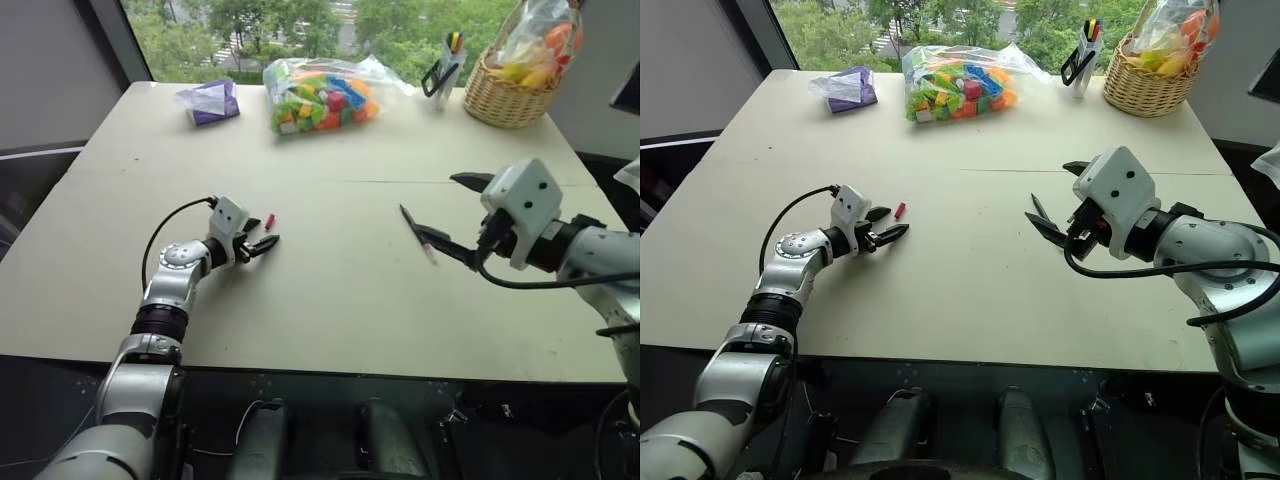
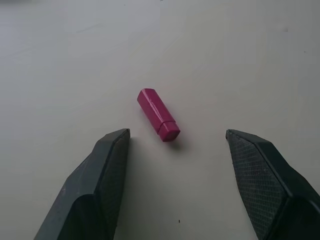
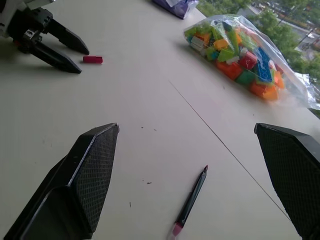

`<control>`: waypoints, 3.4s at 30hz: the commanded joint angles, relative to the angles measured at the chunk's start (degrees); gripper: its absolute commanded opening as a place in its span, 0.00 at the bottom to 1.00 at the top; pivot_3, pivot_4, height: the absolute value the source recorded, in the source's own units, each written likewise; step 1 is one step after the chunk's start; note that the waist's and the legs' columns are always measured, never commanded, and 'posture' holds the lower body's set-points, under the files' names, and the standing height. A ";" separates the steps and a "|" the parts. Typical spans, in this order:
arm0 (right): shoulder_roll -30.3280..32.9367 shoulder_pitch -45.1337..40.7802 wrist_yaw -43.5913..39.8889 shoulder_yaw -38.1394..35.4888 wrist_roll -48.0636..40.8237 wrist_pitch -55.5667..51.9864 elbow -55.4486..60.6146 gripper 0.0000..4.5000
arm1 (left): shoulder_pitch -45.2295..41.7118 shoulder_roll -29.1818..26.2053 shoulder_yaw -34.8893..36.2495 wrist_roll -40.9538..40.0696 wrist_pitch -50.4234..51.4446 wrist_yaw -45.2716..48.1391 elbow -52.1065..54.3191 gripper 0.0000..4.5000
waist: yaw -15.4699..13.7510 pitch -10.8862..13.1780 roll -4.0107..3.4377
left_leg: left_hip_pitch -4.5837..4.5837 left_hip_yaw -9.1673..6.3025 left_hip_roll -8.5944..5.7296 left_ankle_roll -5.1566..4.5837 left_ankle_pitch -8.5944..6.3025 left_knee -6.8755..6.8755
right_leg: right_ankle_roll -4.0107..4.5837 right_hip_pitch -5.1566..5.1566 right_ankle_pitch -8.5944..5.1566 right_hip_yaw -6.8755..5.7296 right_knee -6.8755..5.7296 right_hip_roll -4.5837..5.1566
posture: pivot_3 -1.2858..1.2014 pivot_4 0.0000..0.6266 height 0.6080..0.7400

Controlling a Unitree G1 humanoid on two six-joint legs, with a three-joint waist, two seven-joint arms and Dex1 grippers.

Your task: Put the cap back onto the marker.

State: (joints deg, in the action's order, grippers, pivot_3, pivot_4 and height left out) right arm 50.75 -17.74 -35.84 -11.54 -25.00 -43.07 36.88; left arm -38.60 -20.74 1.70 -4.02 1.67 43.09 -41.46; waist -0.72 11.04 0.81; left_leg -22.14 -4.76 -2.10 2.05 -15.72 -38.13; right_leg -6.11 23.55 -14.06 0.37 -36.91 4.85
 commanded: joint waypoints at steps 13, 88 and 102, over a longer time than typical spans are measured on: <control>2.09 -3.61 -3.11 -0.09 -0.05 1.20 -1.38 1.00 | 9.30 7.52 -1.57 1.37 8.73 -17.05 13.09 0.71 | -0.24 -0.09 -0.14 | 0.11 -0.03 -0.05 0.00 0.00 0.00 | -0.05 -0.25 0.00 -0.05 0.22 0.14 | 0.52 0.24 1.00; -31.10 -11.52 23.06 7.93 14.82 1.31 -37.73 1.00 | 2.81 -10.85 -0.16 -12.41 25.33 6.49 35.22 0.02 | 1.57 -0.09 -0.36 | -0.37 0.12 -0.13 0.07 0.09 0.91 | -0.17 0.47 0.16 0.04 0.76 0.16 | 0.52 0.24 1.00; -33.36 -7.41 24.47 8.44 15.62 -1.79 -36.57 1.00 | 2.84 -10.91 -0.55 -11.81 24.48 6.34 35.11 0.02 | 1.67 -0.11 -0.34 | -0.36 0.22 -0.13 0.07 0.09 0.91 | -0.17 0.54 0.16 0.17 0.69 0.13 | 0.52 0.24 1.00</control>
State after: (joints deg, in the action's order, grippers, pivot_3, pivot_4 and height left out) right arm 17.64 -26.43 -11.36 -3.15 -9.60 -43.97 -0.11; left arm -35.08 -30.95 0.67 -15.64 27.15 49.52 -8.11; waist 0.95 10.93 0.47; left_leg -22.50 -4.54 -2.23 2.12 -15.63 -37.22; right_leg -6.29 24.09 -13.90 0.55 -36.22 4.98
